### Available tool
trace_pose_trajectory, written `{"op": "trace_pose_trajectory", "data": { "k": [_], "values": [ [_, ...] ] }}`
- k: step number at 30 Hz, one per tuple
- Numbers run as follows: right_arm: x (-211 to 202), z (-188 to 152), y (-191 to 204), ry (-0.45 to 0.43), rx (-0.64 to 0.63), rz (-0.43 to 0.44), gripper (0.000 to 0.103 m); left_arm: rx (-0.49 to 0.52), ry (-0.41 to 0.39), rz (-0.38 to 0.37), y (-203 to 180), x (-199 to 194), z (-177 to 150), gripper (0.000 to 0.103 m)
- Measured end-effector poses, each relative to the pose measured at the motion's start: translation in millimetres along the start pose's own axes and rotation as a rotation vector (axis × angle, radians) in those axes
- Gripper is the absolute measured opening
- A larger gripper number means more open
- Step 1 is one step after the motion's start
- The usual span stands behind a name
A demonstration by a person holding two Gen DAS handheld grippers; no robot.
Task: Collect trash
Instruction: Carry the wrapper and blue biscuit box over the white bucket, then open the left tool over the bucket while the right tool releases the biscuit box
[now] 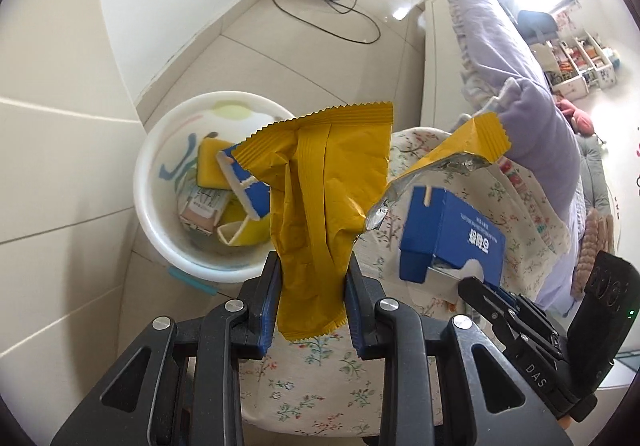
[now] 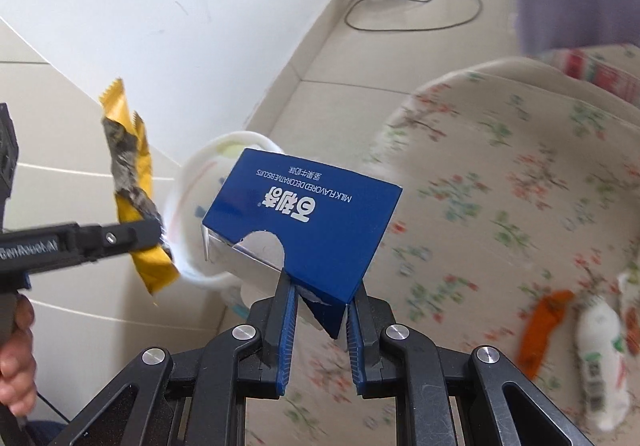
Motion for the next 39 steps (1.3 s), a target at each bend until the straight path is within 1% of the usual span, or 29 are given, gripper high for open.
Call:
{"op": "trace_pose_trajectory", "data": {
  "k": [6, 10, 15, 18, 20, 22, 24, 26, 30, 35, 39],
  "values": [
    [27, 14, 28, 0.018, -0.013, 0.020, 0.020, -0.048, -0.011, 0.008, 20, -1, 15, 0.031],
    [47, 20, 39, 0.034, -0.024, 0.019, 0.020, -0.088, 0.023, 0.022, 37, 11, 19, 0.031],
    [71, 26, 46, 0.047, -0.022, 0.011, 0.020, -0.105, 0.035, 0.055, 49, 24, 25, 0.031],
    [84, 30, 49, 0.050, -0.020, 0.004, 0.020, -0.125, 0.037, 0.058, 56, 35, 32, 0.035],
    [88, 31, 54, 0.050, -0.024, -0.001, 0.020, -0.131, 0.039, 0.067, 58, 41, 35, 0.042],
    [93, 33, 57, 0.050, -0.029, -0.008, 0.020, -0.143, 0.035, 0.078, 63, 45, 38, 0.047],
    [98, 35, 58, 0.047, -0.039, -0.017, 0.020, -0.147, 0.025, 0.087, 65, 44, 41, 0.052],
    [99, 36, 57, 0.041, -0.047, -0.024, 0.020, -0.144, 0.018, 0.080, 65, 42, 44, 0.059],
    [102, 40, 57, 0.025, -0.052, -0.035, 0.020, -0.180, 0.020, 0.035, 65, 36, 43, 0.061],
    [107, 42, 55, 0.026, -0.053, -0.036, 0.020, -0.213, 0.030, 0.033, 73, 31, 40, 0.061],
    [104, 45, 51, 0.001, -0.043, -0.050, 0.020, -0.220, 0.029, 0.020, 73, 30, 41, 0.061]
  ]
}}
Point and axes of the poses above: each gripper's, at about its wrist camera, not at the fingertips, and x roughly the way its jaws point, y to its left, z to its top, the point moved 8 cm from there along x, roughly the way its jaws point, and after that the axes turned 2 degrees about y, right-handed, at the moved point
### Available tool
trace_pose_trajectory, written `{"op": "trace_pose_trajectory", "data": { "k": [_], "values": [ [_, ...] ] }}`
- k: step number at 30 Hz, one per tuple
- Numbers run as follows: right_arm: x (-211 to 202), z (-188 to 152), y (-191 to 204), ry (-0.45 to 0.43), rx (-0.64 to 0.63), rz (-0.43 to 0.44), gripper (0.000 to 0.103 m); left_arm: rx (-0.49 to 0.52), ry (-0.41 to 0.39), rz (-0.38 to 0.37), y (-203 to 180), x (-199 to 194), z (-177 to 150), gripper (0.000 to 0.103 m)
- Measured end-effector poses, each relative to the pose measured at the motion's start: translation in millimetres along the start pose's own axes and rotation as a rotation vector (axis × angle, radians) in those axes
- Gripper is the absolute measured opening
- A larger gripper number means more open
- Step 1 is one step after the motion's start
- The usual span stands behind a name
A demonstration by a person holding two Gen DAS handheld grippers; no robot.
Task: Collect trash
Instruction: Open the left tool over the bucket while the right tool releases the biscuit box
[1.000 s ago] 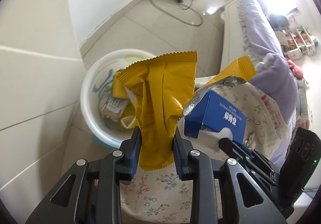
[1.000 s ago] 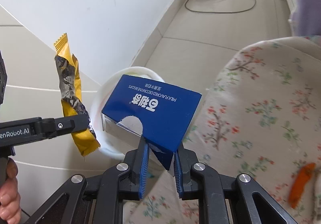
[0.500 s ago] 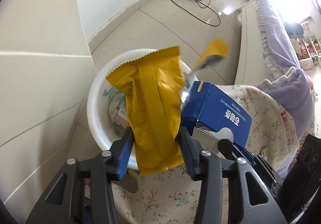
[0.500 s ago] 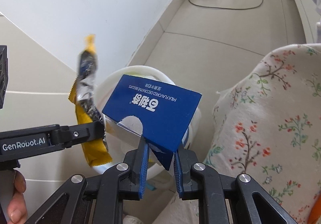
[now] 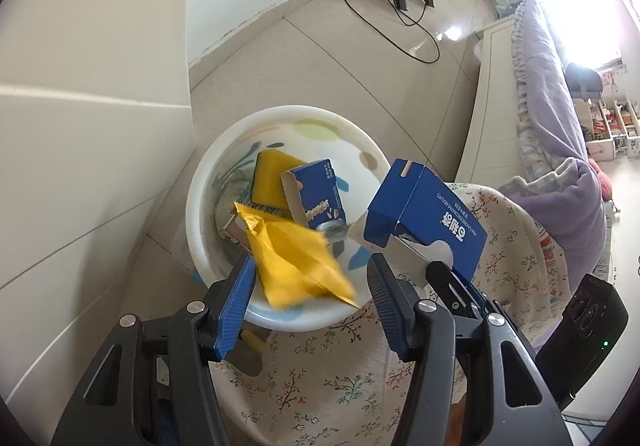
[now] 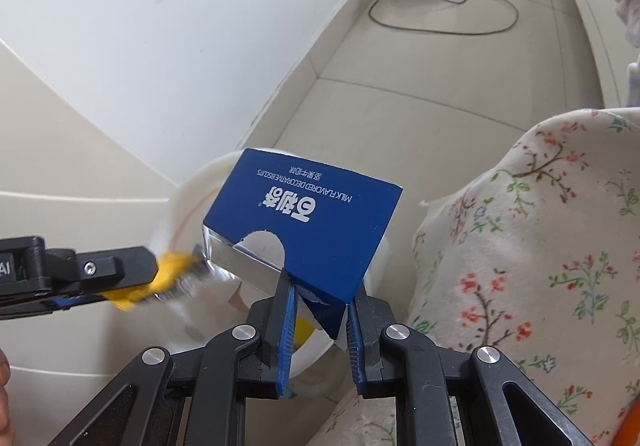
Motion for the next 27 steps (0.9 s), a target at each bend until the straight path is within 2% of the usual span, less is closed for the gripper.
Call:
{"op": "trace_pose_trajectory", "data": {
  "k": [4, 10, 14, 17, 19, 27],
  "values": [
    [0, -2, -3, 0.000, 0.002, -0.002, 0.020, -0.018, -0.030, -0.048, -4, -7, 4, 0.061],
    [3, -6, 6, 0.020, -0.019, 0.039, 0.020, -0.008, -0.031, -0.073, -12, -14, 0, 0.062],
    [13, -11, 21, 0.048, -0.052, 0.059, 0.021, 0.011, -0.077, -0.070, -15, -28, 2, 0.062],
    [26, -16, 41, 0.090, -0.075, 0.108, 0.026, 0.018, -0.101, -0.067, -14, -36, 2, 0.062],
    [31, -19, 41, 0.099, -0.058, 0.093, 0.044, 0.012, -0.097, -0.072, -12, -37, 1, 0.062],
    [0, -27, 10, 0.061, -0.015, 0.056, 0.044, 0.033, -0.076, -0.073, -22, -32, -7, 0.062]
  ]
}}
Point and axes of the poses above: each gripper's, at about its wrist camera, not at the fingertips, and x roughly the way its jaws point, y to its left, z to its top, the point moved 8 cm from there along x, roughly the way its jaws point, and after that the axes turned 2 degrees about y, right-handed, at the moved point
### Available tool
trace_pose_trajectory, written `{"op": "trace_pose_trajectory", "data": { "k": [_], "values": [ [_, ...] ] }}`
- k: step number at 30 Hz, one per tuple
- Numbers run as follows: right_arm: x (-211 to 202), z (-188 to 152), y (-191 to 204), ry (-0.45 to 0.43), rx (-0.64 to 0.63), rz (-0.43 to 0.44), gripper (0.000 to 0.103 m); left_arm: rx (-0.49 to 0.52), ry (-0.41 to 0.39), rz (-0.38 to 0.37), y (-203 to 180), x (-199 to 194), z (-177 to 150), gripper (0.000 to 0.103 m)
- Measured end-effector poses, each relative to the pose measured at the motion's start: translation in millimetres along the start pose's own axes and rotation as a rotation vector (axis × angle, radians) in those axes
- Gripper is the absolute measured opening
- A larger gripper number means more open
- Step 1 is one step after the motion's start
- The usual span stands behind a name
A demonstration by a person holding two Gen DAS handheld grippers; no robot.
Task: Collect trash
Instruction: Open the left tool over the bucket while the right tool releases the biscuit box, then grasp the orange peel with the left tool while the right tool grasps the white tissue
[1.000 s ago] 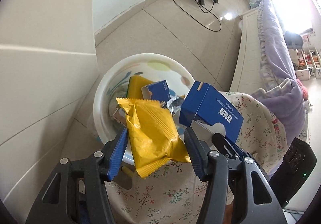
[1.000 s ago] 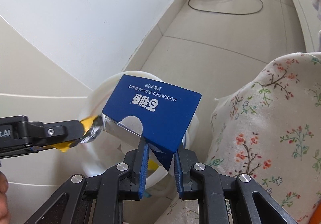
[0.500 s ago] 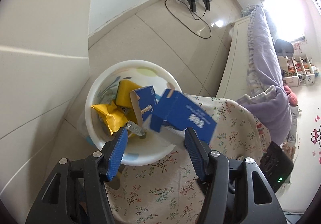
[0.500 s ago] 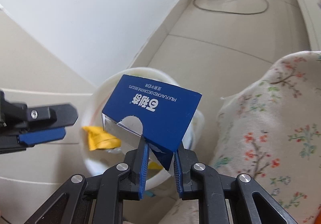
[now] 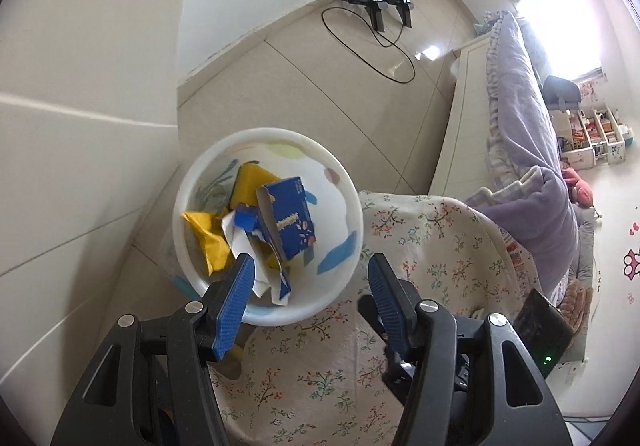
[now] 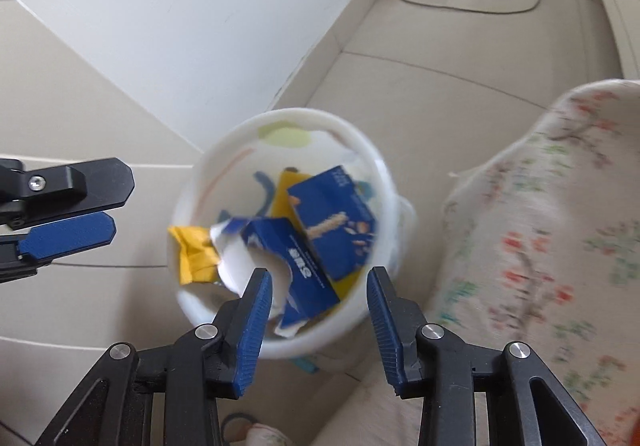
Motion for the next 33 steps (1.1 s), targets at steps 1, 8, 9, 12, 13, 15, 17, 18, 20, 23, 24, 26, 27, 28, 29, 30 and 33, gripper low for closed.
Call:
{"op": "trace_pose_trajectory", "data": {
  "k": [1, 8, 9, 12, 13, 15, 17, 18, 20, 23, 24, 26, 27, 28, 29, 30, 33],
  "values": [
    [-7, -2, -5, -0.005, 0.007, -0.002, 0.044, 0.008, 0.002, -0.001, -3, 1, -2, 0.062],
    [-79, -28, -53, -0.054, 0.030, -0.043, 0.044, 0.134, 0.038, -0.004, -48, 16, -33, 0.062],
    [-93, -33, -64, -0.063, 0.041, -0.054, 0.044, 0.150, 0.045, -0.004, -55, 19, -38, 0.062],
    [-129, -39, -100, -0.086, 0.076, -0.102, 0.044, 0.228, 0.079, -0.005, -81, 32, -60, 0.062],
    [-144, -43, -114, -0.099, 0.083, -0.125, 0.044, 0.258, 0.093, -0.002, -91, 37, -70, 0.062],
    [-167, -50, -140, -0.117, 0.102, -0.169, 0.046, 0.306, 0.112, 0.012, -105, 46, -85, 0.062],
    [-187, -60, -170, -0.132, 0.151, -0.199, 0.047, 0.367, 0.139, 0.026, -122, 57, -104, 0.062],
    [-196, -66, -189, -0.140, 0.190, -0.213, 0.047, 0.399, 0.153, 0.031, -130, 64, -115, 0.062],
    [-208, -77, -224, -0.151, 0.277, -0.220, 0.047, 0.451, 0.175, 0.041, -143, 76, -132, 0.062],
    [-213, -94, -271, -0.147, 0.412, -0.205, 0.047, 0.503, 0.212, 0.060, -160, 97, -159, 0.062],
    [-211, -100, -283, -0.138, 0.449, -0.200, 0.047, 0.516, 0.228, 0.062, -164, 103, -166, 0.062],
    [-205, -110, -302, -0.117, 0.517, -0.178, 0.047, 0.548, 0.257, 0.069, -173, 116, -182, 0.062],
    [-201, -115, -313, -0.105, 0.558, -0.166, 0.047, 0.563, 0.263, 0.076, -178, 123, -189, 0.062],
    [-200, -120, -320, -0.096, 0.581, -0.163, 0.047, 0.579, 0.267, 0.084, -183, 129, -194, 0.062],
    [-197, -125, -328, -0.081, 0.605, -0.164, 0.047, 0.597, 0.267, 0.093, -189, 136, -199, 0.062],
    [-193, -128, -336, -0.069, 0.623, -0.171, 0.047, 0.611, 0.266, 0.102, -194, 142, -202, 0.062],
    [-187, -129, -352, -0.054, 0.643, -0.207, 0.047, 0.656, 0.280, 0.120, -209, 161, -213, 0.062]
  ]
}}
Point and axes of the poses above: each gripper's, at about its wrist camera, not at the fingertips, and x roughly the way its jaws point, y to its left, z to its top, the point moved 8 cm from there along x, roughly the way its jaws point, and after that the axes turned 2 degrees about y, right-handed, at the moved point
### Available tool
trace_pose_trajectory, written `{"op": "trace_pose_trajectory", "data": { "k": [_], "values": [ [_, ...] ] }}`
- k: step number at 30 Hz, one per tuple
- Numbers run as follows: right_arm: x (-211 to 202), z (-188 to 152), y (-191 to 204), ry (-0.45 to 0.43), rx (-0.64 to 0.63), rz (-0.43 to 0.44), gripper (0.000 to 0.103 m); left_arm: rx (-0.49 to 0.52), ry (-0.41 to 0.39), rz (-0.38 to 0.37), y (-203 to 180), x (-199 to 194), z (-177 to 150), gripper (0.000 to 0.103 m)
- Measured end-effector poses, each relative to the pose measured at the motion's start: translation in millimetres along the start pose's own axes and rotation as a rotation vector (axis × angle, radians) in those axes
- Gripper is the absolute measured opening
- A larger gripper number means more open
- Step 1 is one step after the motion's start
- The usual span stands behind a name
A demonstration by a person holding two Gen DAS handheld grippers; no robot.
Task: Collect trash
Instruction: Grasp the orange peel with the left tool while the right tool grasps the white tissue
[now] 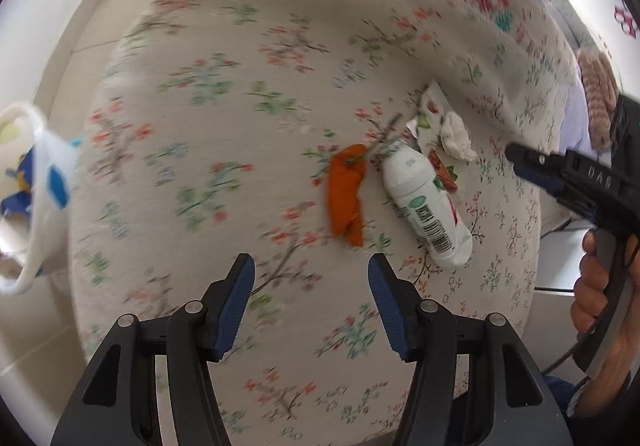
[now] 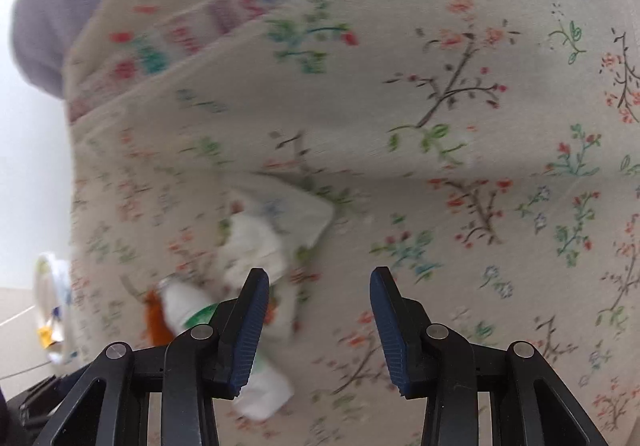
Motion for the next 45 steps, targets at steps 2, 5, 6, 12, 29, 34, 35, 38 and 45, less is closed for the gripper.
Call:
{"op": "trace_pose_trajectory", "data": {
  "k": [2, 5, 6, 12, 29, 34, 35, 38, 45],
  "values": [
    [0, 5, -2, -0.014, -0.003, -0.010, 0.047, 0.020, 0.003, 0.024, -7, 12, 6, 0.062],
    [-2, 8, 7, -0.019, -0.051, -0.011, 0.047, 0.037, -0.012, 0.052, -12, 24, 13, 0.062],
    [0, 9, 11, -0.021, -0.070, -0.011, 0.047, 0.043, -0.016, 0.066, -12, 27, 16, 0.060],
    [13, 7, 33, -0.025, -0.184, -0.053, 0.047, 0.065, -0.040, 0.049, -18, 31, 29, 0.018],
    [59, -2, 61, -0.002, -0.301, -0.087, 0.031, -0.035, -0.083, -0.012, 19, -20, 30, 0.015],
    [37, -1, 72, -0.043, -0.267, -0.053, 0.008, -0.083, -0.123, -0.049, 42, -52, 25, 0.015],
    [26, 1, 75, -0.068, -0.268, -0.033, 0.008, -0.091, -0.137, -0.053, 47, -58, 25, 0.015],
    [3, 5, 84, -0.126, -0.267, -0.003, 0.008, -0.116, -0.163, -0.058, 59, -72, 23, 0.015],
    [-17, 3, 95, -0.162, -0.260, 0.036, 0.008, -0.165, -0.192, -0.078, 86, -98, 10, 0.015]
  ]
}}
Point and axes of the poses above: each gripper's, at about its wrist camera, not at the fingertips, and x roughly the way its jaws point, y to its left, z to its top, the point moved 8 cm from there along x, roughly the way its jaws point, and after that the axes turned 2 degrees about y, right-handed, at the moved point
